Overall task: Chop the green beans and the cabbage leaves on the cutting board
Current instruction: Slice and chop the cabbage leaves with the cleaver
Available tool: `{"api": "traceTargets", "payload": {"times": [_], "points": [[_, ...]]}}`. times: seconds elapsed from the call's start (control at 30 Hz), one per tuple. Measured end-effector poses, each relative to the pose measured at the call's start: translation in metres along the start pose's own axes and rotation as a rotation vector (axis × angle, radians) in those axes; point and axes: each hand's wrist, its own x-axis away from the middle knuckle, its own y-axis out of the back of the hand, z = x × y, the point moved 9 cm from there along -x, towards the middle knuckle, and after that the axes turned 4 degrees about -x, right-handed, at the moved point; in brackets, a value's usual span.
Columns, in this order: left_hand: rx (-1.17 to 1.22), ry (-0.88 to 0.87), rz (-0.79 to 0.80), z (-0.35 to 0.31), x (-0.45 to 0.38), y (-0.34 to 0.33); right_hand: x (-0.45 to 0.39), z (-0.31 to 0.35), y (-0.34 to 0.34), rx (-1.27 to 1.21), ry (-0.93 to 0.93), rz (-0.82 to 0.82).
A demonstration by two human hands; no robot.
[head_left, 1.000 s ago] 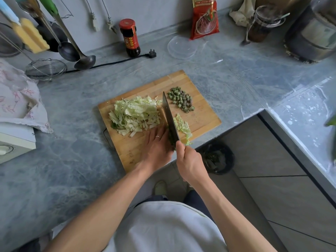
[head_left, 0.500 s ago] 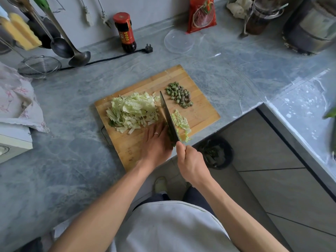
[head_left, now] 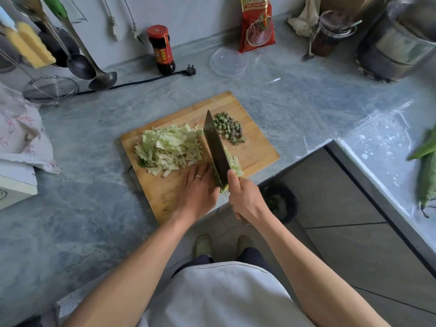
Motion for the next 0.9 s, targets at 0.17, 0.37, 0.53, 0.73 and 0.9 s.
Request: {"api": "traceTargets", "payload": {"times": [0.17,0.37,0.53,0.73,0.9], "points": [[0.065,-0.051,-0.077,0.007,0.001,0.006,0.007,-0.01,0.017,-0.009,0.028,-0.041],[0.278,-0.043,-0.212,0.018,-0.003,0.01,0.019,-0.025,0.028,-0.072,-0.017,-0.023],[0.412,-0.014,-0.219,0.021,-0.006,0.01,0.026,-0.03,0.035,-0.134,-0.053,-0.039],[0.125,-0.211,-0.244,0.002,0.012,0.012,0.034,-0.031,0.011,-0.199,-0.07,-0.012],[0.162,-0.148,-0.189,0.007,0.012,0.004,0.029,-0.022,-0.011,-0.2,-0.063,-0.007]]}}
